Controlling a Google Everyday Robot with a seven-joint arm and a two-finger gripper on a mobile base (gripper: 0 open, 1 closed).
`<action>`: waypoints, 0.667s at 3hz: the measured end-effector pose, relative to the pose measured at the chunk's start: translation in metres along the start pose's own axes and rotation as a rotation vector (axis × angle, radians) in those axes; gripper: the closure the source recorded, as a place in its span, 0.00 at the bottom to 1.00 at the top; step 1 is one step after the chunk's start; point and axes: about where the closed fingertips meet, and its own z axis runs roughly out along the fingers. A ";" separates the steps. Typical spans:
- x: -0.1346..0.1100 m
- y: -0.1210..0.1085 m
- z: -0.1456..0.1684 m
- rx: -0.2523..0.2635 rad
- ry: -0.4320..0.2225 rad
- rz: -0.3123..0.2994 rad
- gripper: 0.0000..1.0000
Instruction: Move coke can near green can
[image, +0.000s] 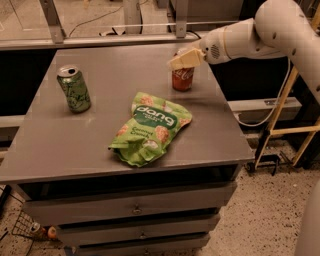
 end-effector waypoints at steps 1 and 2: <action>-0.003 0.008 0.017 -0.042 -0.007 -0.003 0.49; -0.033 0.012 0.006 -0.037 -0.085 -0.054 0.72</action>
Offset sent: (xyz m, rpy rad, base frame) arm -0.0048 0.0238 0.0823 0.1107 -0.2311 0.0819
